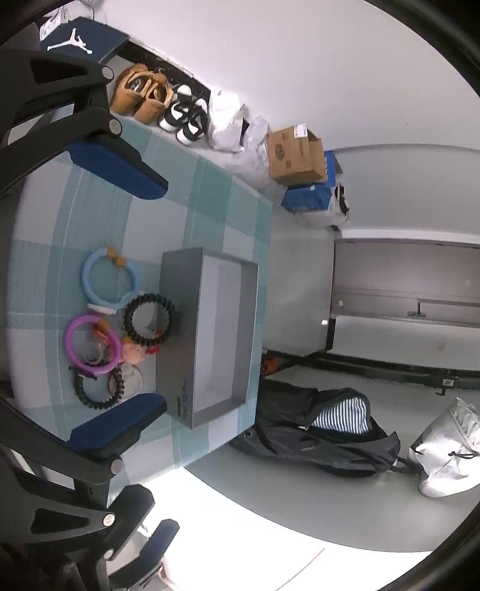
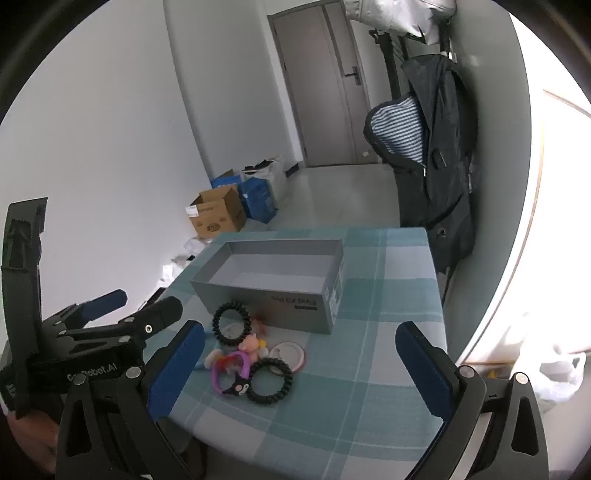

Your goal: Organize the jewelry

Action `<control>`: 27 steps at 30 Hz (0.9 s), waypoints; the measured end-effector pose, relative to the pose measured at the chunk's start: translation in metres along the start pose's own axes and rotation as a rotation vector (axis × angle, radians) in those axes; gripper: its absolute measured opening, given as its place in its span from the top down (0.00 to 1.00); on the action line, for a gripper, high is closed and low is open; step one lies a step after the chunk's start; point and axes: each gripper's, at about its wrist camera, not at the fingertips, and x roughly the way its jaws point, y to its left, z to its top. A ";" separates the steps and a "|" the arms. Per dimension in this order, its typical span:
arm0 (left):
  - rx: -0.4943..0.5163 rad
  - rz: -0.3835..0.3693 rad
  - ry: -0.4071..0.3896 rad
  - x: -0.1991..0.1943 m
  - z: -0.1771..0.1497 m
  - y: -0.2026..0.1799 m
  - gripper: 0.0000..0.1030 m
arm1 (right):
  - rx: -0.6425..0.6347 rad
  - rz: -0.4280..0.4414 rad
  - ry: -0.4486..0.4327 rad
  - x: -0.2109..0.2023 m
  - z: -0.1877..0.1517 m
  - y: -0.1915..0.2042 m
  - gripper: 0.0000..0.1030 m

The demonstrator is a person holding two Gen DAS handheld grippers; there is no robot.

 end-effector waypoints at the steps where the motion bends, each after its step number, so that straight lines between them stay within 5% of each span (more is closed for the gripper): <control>1: 0.005 0.004 -0.009 -0.002 0.000 -0.001 0.01 | 0.001 0.000 0.004 0.000 0.000 0.000 0.00; 4: 0.058 0.044 -0.010 -0.001 -0.004 -0.020 0.01 | 0.004 0.005 0.006 0.000 0.001 -0.001 0.00; 10: 0.008 -0.019 0.021 0.002 -0.002 -0.002 0.01 | -0.003 -0.001 0.000 0.001 0.001 0.000 0.00; 27: -0.007 -0.021 0.021 0.003 -0.003 0.001 0.01 | -0.007 0.000 0.000 -0.001 0.000 0.003 0.00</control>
